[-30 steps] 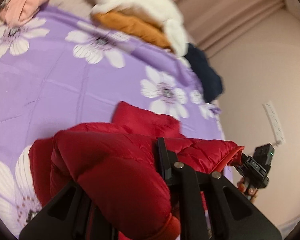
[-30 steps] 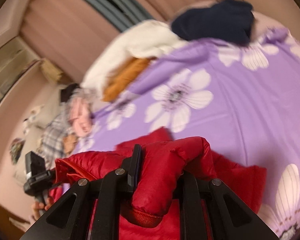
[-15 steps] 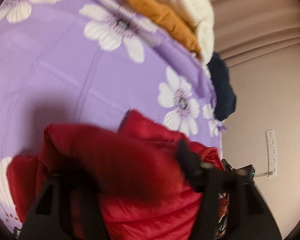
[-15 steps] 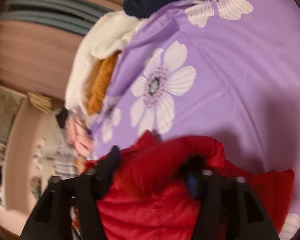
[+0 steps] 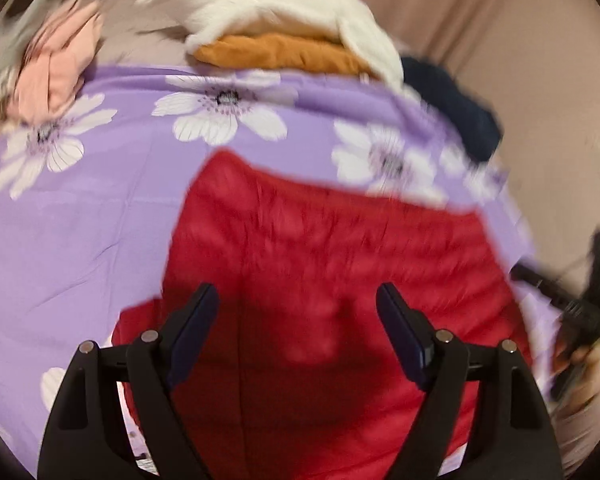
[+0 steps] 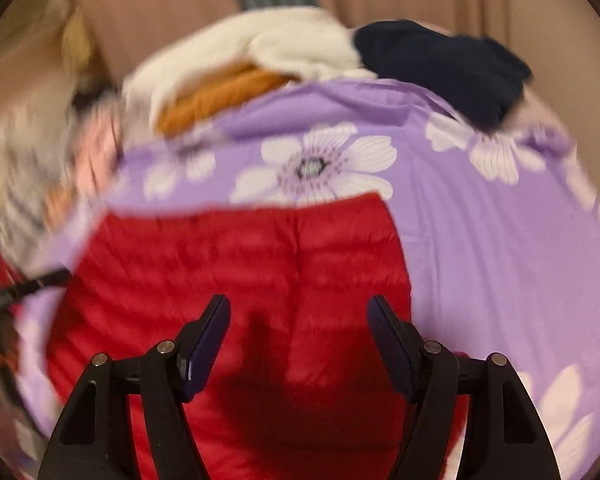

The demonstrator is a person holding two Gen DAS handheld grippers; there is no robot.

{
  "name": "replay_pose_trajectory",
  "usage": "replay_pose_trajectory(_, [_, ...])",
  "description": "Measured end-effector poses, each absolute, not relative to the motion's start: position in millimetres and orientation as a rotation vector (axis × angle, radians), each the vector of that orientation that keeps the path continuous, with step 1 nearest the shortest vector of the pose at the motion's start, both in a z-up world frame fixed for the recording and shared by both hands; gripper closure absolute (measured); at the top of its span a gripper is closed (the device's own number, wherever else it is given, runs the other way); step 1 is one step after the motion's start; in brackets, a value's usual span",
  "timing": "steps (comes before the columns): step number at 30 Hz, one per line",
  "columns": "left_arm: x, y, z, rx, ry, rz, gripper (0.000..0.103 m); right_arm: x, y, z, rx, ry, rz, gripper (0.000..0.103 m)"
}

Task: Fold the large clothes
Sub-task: 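Press the folded jacket flat with the left tool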

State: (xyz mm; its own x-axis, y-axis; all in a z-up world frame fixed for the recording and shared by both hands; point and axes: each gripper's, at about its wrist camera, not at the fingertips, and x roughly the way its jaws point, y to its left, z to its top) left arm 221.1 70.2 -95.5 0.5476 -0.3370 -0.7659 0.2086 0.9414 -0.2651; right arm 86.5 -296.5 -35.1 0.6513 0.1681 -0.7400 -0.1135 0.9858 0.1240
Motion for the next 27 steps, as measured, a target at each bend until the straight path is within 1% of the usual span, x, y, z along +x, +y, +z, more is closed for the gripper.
replay_pose_trajectory(2, [219, 58, -117, -0.036, 0.968, -0.301, 0.023, 93, -286, -54, -0.030, 0.886, 0.132, 0.031])
replay_pose_trajectory(5, [219, 60, -138, -0.019, 0.980, -0.305, 0.022, 101, -288, -76, -0.020, 0.931, 0.125, 0.031])
replay_pose_trajectory(9, [226, 70, -147, -0.075, 0.992, -0.326, 0.020, 105, -297, -92, 0.022, 0.927, 0.135, 0.030])
replay_pose_trajectory(15, [226, 65, -152, -0.073, 0.990, -0.324, 0.017, 104, -293, -99, 0.019, 0.908, 0.114, 0.027])
replay_pose_trajectory(20, [215, 78, -132, -0.175, 0.999, -0.324, 0.018, 94, -291, -84, 0.024, 0.900, 0.090, 0.026])
replay_pose_trajectory(23, [189, 104, -108, -0.279, 0.935, -0.338, 0.017, 74, -289, -64, 0.023, 0.831, 0.114, 0.026])
replay_pose_trajectory(25, [171, 125, -99, -0.342, 0.908, -0.327, 0.015, 63, -287, -54, 0.023, 0.799, 0.124, 0.026])
replay_pose_trajectory(27, [154, 146, -97, -0.403, 0.900, -0.302, 0.015, 48, -281, -42, 0.024, 0.759, 0.153, 0.026])
